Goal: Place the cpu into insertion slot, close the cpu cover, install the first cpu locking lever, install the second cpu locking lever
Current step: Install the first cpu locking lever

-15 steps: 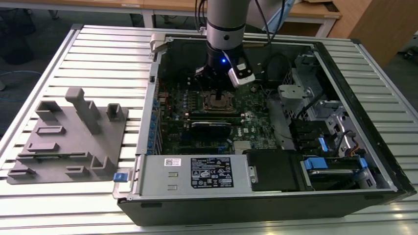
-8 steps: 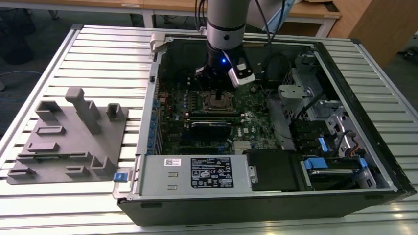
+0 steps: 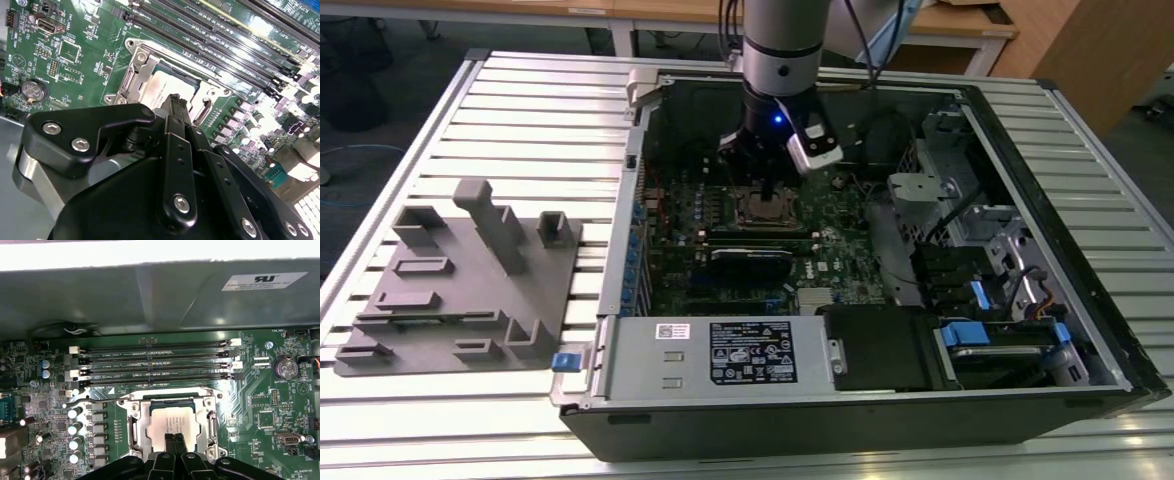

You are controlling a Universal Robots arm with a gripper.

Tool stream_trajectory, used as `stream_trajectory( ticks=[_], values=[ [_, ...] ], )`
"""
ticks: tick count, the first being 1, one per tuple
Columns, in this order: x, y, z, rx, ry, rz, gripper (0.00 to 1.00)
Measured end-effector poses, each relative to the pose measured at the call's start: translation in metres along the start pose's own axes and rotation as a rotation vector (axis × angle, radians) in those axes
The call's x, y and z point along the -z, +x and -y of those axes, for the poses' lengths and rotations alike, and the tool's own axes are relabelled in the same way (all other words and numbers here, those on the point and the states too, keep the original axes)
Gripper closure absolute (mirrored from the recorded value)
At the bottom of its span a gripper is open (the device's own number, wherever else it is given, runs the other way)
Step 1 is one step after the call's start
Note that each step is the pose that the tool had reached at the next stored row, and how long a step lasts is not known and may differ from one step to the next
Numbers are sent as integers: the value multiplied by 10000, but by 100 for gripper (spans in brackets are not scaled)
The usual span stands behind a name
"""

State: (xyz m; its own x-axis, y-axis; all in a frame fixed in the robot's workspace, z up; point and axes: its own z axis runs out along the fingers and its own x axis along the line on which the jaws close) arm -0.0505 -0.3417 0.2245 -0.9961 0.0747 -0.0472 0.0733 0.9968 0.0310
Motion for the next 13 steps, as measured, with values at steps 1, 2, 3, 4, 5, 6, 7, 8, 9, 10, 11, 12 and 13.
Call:
stream_trajectory(
  ticks=[1, 2, 3, 4, 5, 6, 7, 8, 9, 10, 11, 12, 13],
  values=[
    [11, 0, 0, 0, 0, 0, 89],
    [19, -1, -1, 0, 0, 0, 89],
    [21, -1, -1, 0, -1, 0, 89],
    [21, -1, -1, 0, -2, 0, 89],
    [21, -1, -1, 0, -3, 1, 89],
    [30, -1, -1, 0, 0, 0, 89],
    [37, -2, -1, 0, 0, 0, 89],
    [38, -2, -1, 0, 0, 0, 89],
    [38, -2, -1, 0, 0, 0, 89],
    [38, -2, -1, 0, 0, 0, 89],
    [38, -2, -1, 0, 0, 0, 89],
    [38, -2, -1, 0, 0, 0, 89],
    [38, -2, -1, 0, 0, 0, 89]
  ],
)
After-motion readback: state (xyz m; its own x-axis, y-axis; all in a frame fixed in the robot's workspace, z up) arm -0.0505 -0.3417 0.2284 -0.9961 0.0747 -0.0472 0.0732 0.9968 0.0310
